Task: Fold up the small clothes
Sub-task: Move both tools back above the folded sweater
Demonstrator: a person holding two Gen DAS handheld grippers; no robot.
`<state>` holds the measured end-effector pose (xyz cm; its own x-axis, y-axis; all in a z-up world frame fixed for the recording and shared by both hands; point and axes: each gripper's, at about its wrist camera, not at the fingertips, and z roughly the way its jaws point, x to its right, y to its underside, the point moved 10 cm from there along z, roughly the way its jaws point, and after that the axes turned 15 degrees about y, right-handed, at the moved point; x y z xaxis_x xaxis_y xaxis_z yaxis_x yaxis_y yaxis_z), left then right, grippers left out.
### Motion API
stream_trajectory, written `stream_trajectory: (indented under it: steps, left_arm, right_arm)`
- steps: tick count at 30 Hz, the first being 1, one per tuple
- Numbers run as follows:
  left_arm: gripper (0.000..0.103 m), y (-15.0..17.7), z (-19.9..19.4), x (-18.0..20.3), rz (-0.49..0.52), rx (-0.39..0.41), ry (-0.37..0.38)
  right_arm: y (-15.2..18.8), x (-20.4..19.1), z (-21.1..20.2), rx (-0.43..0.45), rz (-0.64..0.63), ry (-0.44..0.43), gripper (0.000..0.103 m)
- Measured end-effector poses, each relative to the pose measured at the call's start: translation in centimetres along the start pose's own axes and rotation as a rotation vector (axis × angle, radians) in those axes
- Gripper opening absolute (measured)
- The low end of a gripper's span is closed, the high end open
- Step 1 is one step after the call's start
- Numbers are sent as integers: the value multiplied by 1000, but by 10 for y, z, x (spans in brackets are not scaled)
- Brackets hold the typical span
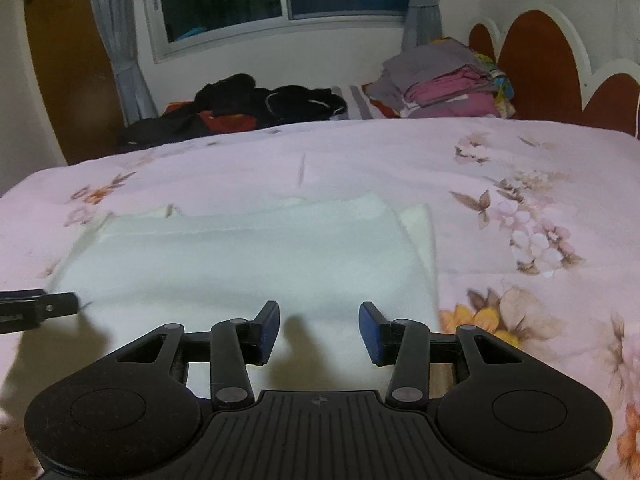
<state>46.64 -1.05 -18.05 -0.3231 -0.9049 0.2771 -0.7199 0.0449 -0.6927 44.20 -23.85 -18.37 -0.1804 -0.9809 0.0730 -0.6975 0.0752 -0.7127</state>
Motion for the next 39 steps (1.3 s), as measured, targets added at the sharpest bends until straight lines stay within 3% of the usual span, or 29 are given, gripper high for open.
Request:
stream_trajectory:
  steps: [6, 14, 17, 21, 27, 31, 35, 39]
  left_arm:
    - [63, 25, -6, 16, 21, -38, 38]
    - [63, 54, -17, -7, 44, -58, 14]
    - [63, 56, -24, -6, 28, -62, 17]
    - [64, 62, -23, -4, 73, -69, 8]
    - [64, 57, -27, -7, 20, -84, 16]
    - [65, 58, -29, -5, 17, -95, 8]
    - [71, 56, -36, -4, -21, -93, 18]
    - [72, 56, -46, -5, -115, -91, 46]
  right_arm:
    - [23, -19, -12, -30, -39, -3, 44]
    - [61, 23, -11, -102, -31, 108, 44]
    - [64, 29, -22, -99, 13, 102, 44]
    - [74, 29, -19, -111, -35, 132, 44]
    - [69, 26, -32, -94, 40, 106, 44]
    - [75, 19, -26, -119, -1, 131, 44]
    - [66, 13, -36, -98, 18, 102, 44]
    - [59, -1, -43, -84, 7, 68, 44]
